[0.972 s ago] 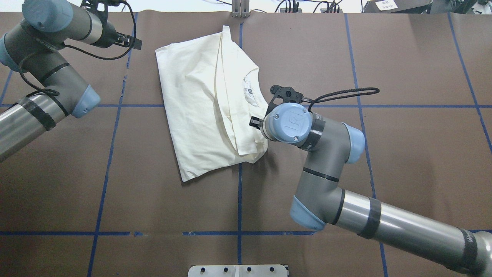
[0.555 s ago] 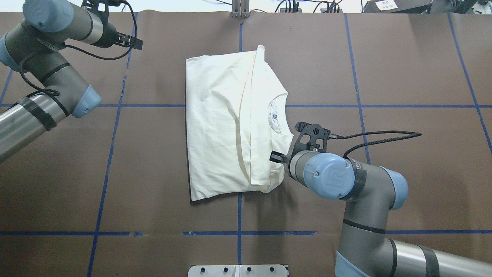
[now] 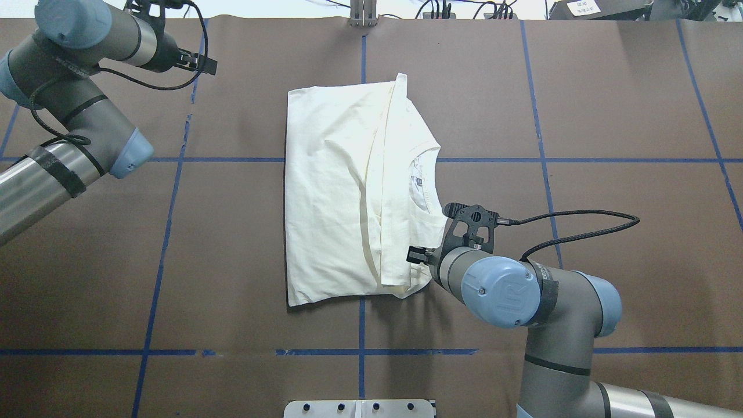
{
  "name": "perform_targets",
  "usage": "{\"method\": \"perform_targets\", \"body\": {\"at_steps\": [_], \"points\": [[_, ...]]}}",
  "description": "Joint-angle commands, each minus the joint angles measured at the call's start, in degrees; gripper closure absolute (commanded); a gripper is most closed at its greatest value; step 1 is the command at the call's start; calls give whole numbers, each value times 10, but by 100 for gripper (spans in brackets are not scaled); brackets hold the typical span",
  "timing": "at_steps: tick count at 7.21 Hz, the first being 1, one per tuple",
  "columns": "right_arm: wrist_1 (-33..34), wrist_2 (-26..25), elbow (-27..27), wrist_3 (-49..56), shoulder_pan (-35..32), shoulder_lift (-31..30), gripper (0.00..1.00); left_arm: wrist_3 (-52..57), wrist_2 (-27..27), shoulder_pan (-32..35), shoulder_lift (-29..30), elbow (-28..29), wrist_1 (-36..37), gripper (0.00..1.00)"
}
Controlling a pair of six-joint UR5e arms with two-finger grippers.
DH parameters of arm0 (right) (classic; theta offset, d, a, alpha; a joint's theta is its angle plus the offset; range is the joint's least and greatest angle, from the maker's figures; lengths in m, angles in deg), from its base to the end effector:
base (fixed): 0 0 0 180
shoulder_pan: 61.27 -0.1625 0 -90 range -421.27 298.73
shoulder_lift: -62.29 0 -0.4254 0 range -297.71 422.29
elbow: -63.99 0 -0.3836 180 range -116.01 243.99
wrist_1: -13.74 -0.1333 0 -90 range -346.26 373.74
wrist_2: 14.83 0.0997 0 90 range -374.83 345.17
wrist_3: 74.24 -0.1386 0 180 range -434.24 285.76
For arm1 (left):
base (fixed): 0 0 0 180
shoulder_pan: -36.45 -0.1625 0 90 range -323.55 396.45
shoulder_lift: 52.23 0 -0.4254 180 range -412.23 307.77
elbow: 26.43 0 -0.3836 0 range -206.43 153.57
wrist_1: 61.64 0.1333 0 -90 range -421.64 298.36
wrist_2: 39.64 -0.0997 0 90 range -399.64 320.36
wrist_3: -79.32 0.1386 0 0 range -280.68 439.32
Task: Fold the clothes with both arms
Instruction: 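Move the right gripper to the shirt corner nearest the robot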
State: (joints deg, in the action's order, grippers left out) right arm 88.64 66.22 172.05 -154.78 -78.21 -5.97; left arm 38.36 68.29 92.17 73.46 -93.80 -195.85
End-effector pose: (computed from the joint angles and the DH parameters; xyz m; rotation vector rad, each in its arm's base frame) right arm -0.5495 -0.3293 0.3093 0.3591 -0.8994 0.1950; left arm 0.3682 -0.7011 0.4087 0.6096 0.8310 0.0503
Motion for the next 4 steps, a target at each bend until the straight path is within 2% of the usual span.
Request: {"method": "perform_targets", "body": {"at_steps": [1,2,4], "points": [[1,4,5,125,3,12,0,0,0,0,0,0,0,0],[2,2,5,211,3,16,0,0,0,-1,0,0,0,0],[96,-9,7,259,12,68,0,0,1,-1,-1,1,0,0]]}}
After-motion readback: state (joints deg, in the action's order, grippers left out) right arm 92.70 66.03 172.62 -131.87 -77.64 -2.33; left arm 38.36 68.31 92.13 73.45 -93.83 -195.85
